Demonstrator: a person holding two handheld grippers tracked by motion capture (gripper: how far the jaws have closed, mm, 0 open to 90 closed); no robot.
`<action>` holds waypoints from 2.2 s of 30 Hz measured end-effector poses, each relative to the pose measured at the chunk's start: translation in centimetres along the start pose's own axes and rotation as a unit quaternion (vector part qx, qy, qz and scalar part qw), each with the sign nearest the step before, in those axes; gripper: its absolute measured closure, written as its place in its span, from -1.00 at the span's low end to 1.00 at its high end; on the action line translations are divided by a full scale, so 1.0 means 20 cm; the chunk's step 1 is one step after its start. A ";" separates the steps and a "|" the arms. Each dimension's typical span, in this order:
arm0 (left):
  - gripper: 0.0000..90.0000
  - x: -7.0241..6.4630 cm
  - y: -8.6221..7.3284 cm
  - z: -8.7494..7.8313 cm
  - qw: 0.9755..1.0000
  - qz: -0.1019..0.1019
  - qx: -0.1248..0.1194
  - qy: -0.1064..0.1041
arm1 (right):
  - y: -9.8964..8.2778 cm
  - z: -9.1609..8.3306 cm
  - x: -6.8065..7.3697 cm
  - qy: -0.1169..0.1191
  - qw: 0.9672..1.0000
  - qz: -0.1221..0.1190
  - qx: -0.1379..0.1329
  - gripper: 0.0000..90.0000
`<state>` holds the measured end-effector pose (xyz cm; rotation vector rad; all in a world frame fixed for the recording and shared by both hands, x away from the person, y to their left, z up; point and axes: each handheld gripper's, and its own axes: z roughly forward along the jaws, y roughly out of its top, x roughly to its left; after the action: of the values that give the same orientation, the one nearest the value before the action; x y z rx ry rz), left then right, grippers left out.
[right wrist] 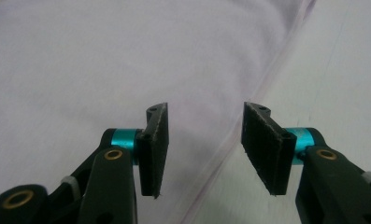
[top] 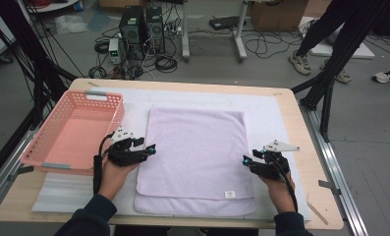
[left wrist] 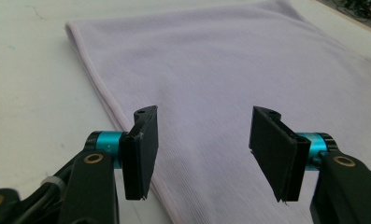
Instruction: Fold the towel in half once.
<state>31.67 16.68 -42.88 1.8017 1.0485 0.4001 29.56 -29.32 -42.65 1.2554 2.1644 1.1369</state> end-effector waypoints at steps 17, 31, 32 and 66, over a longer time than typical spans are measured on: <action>0.22 -0.15 -0.24 -0.26 1.000 0.002 0.019 -0.021 | -0.27 -0.27 0.19 0.023 0.999 -0.016 0.025 0.37; 0.42 -0.19 -0.35 -0.36 0.998 -0.009 0.061 -0.010 | -0.33 -0.28 0.26 0.044 0.996 -0.045 0.062 0.62; 0.45 -0.20 -0.35 -0.36 0.998 -0.008 0.064 -0.011 | -0.33 -0.28 0.26 0.044 0.996 -0.049 0.061 0.67; 0.94 -0.23 -0.35 -0.49 0.997 -0.034 0.032 -0.066 | -0.33 -0.39 0.26 0.062 0.995 -0.068 0.040 0.93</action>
<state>19.24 19.75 -43.51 1.8177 1.0371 0.2038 18.22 -30.11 -42.98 1.0773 2.3681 1.1080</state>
